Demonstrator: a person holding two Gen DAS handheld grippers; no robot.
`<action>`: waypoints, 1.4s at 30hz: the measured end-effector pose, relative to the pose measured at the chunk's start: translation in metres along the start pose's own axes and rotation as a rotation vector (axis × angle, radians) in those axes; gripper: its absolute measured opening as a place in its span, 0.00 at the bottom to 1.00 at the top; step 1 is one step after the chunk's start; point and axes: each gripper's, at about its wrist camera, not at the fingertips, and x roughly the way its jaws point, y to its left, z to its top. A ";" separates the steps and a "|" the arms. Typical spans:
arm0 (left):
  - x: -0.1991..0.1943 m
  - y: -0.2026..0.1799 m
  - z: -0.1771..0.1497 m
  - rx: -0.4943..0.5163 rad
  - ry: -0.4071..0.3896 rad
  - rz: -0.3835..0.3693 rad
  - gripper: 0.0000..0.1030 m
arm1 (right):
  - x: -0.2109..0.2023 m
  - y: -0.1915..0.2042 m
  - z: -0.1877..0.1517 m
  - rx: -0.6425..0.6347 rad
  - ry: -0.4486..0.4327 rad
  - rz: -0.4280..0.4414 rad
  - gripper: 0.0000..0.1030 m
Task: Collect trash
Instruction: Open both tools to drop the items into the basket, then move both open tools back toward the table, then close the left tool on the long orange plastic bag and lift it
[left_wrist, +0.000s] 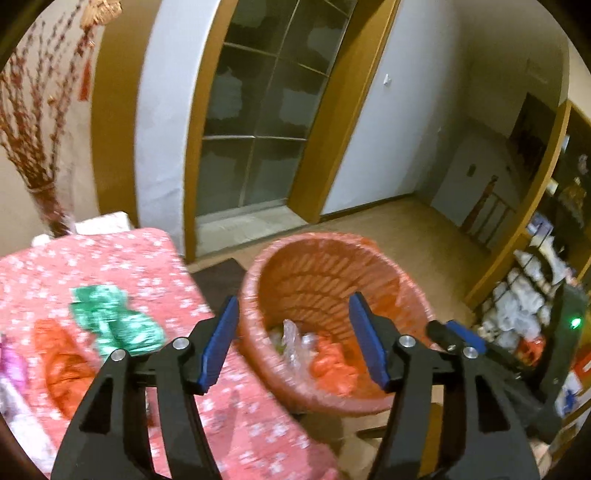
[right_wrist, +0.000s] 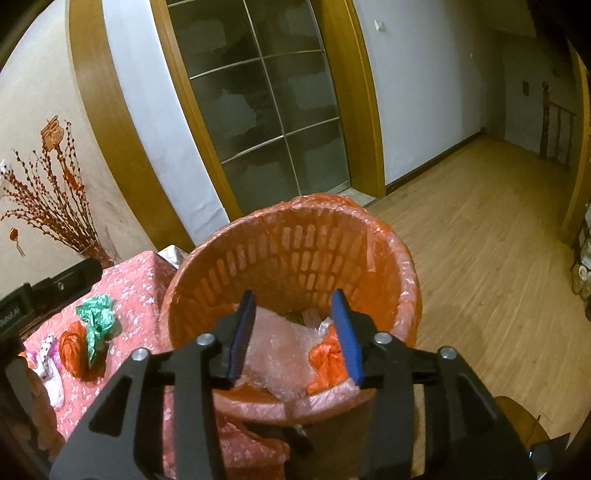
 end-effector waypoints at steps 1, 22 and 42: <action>-0.004 0.002 -0.002 0.009 -0.001 0.013 0.62 | -0.002 0.004 -0.002 -0.003 -0.003 0.002 0.49; -0.155 0.153 -0.063 -0.097 -0.154 0.497 0.72 | -0.019 0.124 -0.053 -0.193 0.051 0.190 0.50; -0.164 0.280 -0.107 -0.433 -0.042 0.564 0.66 | -0.008 0.190 -0.088 -0.311 0.132 0.276 0.50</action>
